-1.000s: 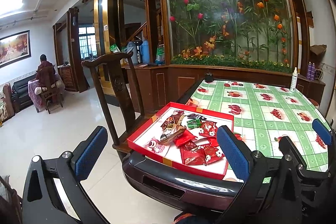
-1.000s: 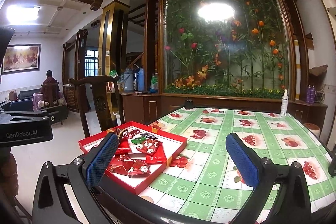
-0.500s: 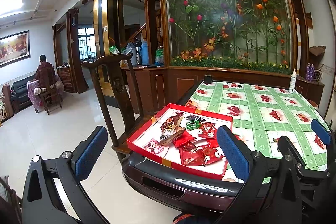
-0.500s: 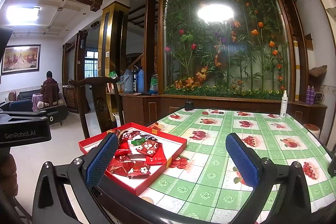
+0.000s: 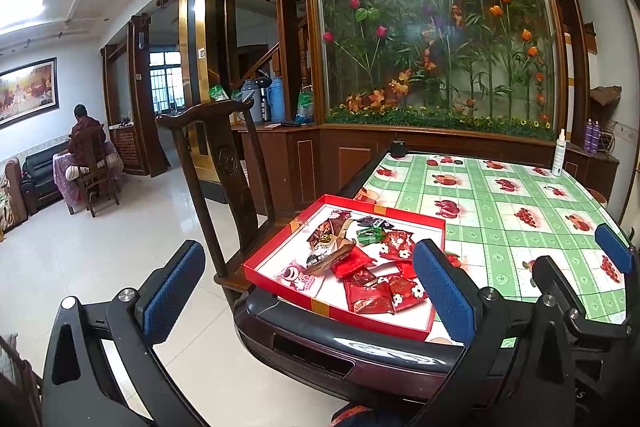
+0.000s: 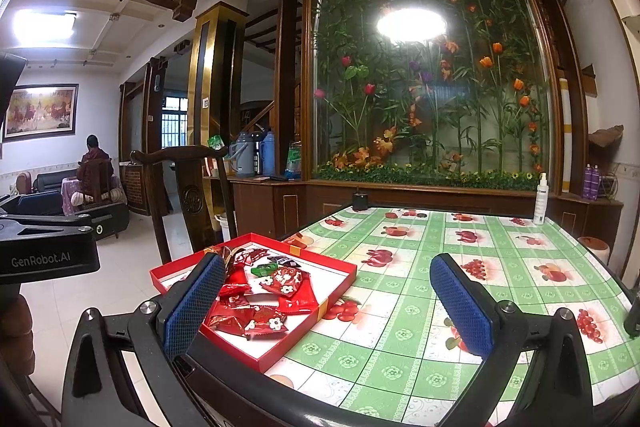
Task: Organize snacks
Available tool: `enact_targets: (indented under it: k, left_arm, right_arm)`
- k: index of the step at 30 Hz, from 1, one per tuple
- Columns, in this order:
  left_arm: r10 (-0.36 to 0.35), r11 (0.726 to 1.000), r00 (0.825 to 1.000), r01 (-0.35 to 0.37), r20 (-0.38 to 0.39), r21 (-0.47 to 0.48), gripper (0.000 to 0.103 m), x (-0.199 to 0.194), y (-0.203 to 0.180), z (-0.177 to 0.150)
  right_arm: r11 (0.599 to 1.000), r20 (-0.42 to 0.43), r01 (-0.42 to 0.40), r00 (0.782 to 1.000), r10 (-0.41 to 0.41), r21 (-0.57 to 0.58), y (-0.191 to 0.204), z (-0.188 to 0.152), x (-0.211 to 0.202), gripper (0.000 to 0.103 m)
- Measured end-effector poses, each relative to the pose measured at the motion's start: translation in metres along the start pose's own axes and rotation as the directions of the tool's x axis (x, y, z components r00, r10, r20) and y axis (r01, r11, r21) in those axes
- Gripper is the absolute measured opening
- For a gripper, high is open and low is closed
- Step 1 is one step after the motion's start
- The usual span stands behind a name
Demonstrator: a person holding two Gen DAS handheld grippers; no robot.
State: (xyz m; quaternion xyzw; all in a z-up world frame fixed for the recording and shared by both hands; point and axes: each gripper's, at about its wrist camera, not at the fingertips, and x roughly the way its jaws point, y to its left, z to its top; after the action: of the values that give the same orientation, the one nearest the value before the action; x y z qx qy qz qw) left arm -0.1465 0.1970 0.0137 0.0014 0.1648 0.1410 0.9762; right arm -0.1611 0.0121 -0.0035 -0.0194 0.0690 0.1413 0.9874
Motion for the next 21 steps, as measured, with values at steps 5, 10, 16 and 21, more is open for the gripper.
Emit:
enact_targets:
  k: [5, 10, 16, 21]
  left_arm:
    - [-0.001, 1.000, 1.000, 0.001, -0.004, 0.003, 0.103, 0.001, 0.000, -0.001]
    - [0.003, 1.000, 1.000, -0.003, -0.003, 0.001, 0.103, 0.002, 0.001, -0.002]
    - [0.007, 1.000, 1.000, -0.007, -0.006, 0.004, 0.103, 0.004, 0.001, -0.005]
    - [0.022, 1.000, 1.000, -0.022, 0.018, 0.009, 0.103, 0.005, 0.000, -0.004]
  right_arm:
    - [1.000, 0.001, 0.001, 1.000, -0.001, -0.001, 0.000, 0.000, 0.000, 0.103]
    - [1.000, 0.005, -0.001, 1.000, 0.001, -0.010, 0.001, 0.001, -0.001, 0.103]
    - [1.000, 0.025, 0.005, 1.000, -0.004, -0.024, 0.003, 0.007, -0.001, 0.103]
    - [1.000, 0.035, -0.002, 0.999, 0.002, -0.015, 0.003, 0.013, 0.002, 0.103]
